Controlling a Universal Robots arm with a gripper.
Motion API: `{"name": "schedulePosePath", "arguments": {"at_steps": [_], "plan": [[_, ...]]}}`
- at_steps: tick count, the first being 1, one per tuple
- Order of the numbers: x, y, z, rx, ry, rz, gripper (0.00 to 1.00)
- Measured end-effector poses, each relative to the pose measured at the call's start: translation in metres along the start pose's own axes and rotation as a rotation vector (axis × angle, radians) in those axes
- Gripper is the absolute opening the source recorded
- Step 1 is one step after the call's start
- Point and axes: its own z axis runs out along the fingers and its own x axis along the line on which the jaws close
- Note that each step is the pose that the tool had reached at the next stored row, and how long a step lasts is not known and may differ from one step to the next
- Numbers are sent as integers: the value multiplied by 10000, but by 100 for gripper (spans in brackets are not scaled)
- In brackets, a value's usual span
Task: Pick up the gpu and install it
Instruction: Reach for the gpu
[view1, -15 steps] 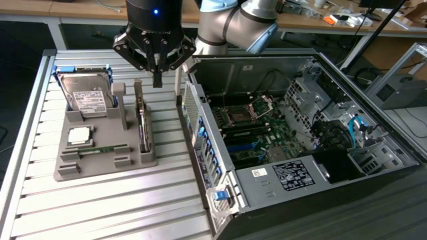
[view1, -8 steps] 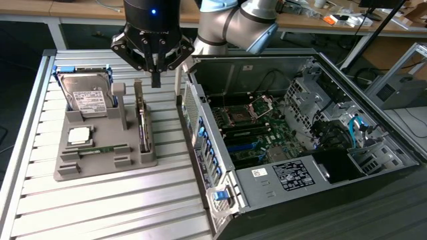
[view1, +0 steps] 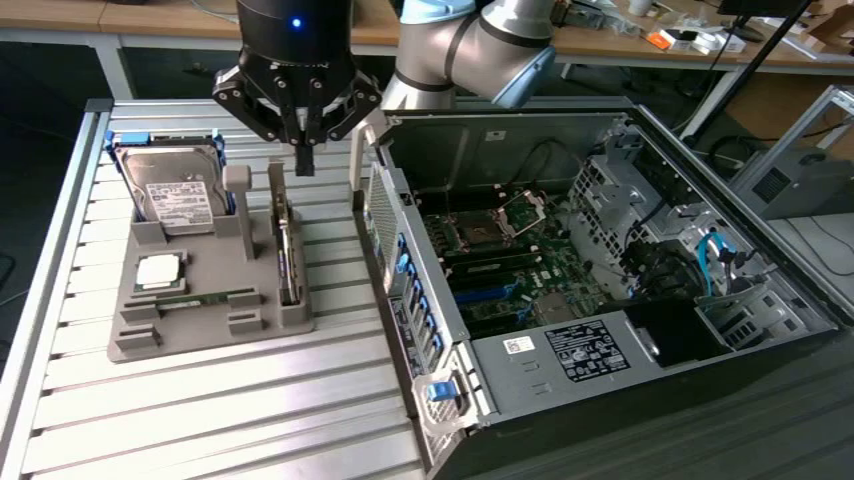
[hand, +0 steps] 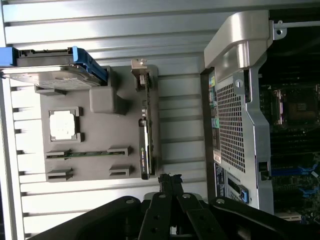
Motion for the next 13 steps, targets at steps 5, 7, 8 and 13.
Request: {"name": "schedulePosePath", "arguments": {"at_steps": [5,7,8,13], "plan": [[43,-3,-1,0,0,1,11],[59,-4,-1,0,0,0,11],[68,-5,-1,-1,-1,0,11],[114,-8,-2,0,0,0,11]]}}
